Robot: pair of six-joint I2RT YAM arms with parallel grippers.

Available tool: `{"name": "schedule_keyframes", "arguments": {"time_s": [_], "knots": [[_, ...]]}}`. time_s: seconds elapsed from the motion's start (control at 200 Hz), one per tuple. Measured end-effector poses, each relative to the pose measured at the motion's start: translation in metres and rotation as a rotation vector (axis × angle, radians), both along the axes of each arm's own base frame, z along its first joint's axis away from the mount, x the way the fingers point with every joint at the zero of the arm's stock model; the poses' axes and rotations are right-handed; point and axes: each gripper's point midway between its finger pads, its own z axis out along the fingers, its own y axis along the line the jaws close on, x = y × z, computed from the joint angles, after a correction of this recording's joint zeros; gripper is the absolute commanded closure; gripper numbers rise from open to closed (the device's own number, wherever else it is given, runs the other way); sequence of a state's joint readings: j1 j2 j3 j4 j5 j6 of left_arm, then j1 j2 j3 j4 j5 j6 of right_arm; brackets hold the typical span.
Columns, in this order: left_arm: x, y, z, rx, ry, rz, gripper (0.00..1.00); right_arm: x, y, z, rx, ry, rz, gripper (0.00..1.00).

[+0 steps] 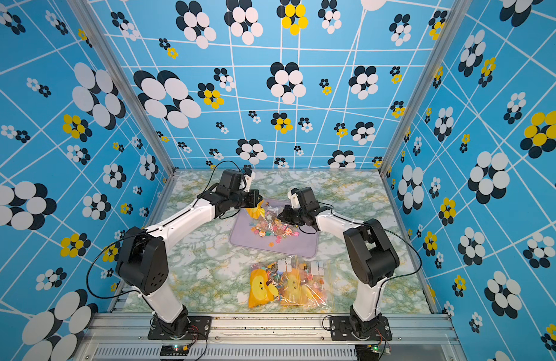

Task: Pour candies out of the ziploc bag
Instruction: 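Pour the candies out of the ziploc bag onto the tray.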

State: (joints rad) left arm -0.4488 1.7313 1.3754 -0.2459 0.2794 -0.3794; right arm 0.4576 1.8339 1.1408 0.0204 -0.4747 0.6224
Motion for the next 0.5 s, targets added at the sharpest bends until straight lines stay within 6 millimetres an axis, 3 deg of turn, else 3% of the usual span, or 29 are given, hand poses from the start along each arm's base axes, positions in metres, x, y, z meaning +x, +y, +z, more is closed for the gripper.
{"name": "schedule_keyframes", "arguments": {"time_s": [0.215, 0.5], "knots": [[0.0, -0.006, 0.031, -0.014, -0.054, -0.016, 1.0, 0.006, 0.009, 0.012, 0.041, -0.036, 0.005, 0.95], [-0.003, -0.01, 0.039, -0.001, -0.058, -0.035, 1.0, 0.011, 0.013, 0.015, 0.066, -0.046, -0.001, 0.95]]}}
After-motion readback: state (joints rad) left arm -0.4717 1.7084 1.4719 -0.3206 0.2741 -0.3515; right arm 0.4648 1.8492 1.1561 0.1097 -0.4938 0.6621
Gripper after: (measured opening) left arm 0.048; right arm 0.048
